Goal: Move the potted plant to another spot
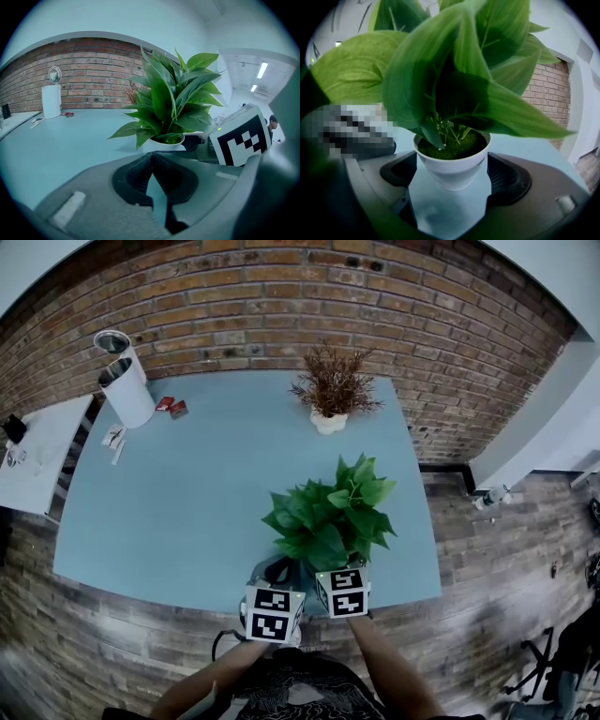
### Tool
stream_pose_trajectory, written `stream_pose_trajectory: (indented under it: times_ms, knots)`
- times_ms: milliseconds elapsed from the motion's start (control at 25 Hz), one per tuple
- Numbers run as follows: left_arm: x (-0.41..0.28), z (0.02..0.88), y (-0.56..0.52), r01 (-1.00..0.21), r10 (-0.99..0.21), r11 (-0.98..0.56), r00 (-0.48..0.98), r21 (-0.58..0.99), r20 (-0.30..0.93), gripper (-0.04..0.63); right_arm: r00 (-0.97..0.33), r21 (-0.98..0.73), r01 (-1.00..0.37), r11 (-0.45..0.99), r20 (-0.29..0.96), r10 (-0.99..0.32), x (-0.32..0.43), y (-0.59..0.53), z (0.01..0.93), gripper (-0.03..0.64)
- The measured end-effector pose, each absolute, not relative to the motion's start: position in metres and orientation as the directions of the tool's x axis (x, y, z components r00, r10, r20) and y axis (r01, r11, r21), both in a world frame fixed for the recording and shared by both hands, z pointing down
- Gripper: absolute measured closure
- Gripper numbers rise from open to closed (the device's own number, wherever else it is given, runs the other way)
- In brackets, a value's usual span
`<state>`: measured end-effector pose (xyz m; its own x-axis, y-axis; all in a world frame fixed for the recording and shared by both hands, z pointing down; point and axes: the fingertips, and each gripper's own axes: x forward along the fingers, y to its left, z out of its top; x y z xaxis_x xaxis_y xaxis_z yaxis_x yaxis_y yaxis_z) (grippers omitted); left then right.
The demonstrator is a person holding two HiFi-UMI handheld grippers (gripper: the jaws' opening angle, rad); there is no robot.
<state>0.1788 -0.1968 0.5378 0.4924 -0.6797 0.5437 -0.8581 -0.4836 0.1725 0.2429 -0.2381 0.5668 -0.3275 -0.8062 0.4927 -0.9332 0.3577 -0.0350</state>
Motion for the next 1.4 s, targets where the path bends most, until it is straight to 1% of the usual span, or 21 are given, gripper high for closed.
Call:
stream_pose_trajectory:
  times_ms: [280,400,560,880,1320,1400]
  knots:
    - [0.165,0.533,-0.186,-0.859,-0.68,-0.482,0.491,0.172,0.544,0.595,-0.296,-0.054,-0.949,0.312,0.494,-0.817,0.244,-0.226,0.565,0.152]
    - [0.159,0.528,-0.18,-0.857,-0.681,-0.485,0.496,0.176,0.539,0.597,-0.282,-0.051,-0.954,0.296,0.494,-0.823,0.243,-0.219,0.562,0.166]
    - [0.15,0.526,-0.167,-0.851,-0.676,-0.495,0.503,0.175,0.538,0.595,-0.254,-0.035,-0.961,0.273,0.494,-0.832,0.239,-0.204,0.558,0.206]
    - [0.137,0.517,-0.144,-0.842,-0.677,-0.51,0.52,0.179,0.521,0.595,-0.212,-0.029,-0.973,0.227,0.486,-0.848,0.232,-0.172,0.545,0.326]
    - [0.125,0.5,-0.119,-0.828,-0.695,-0.53,0.548,0.184,0.465,0.595,-0.23,-0.021,-0.969,0.247,0.447,-0.864,0.2,-0.132,0.514,0.438]
    - [0.121,0.497,-0.114,-0.832,-0.707,-0.527,0.543,0.174,0.454,0.595,-0.239,-0.033,-0.968,0.25,0.442,-0.865,0.193,-0.125,0.508,0.449]
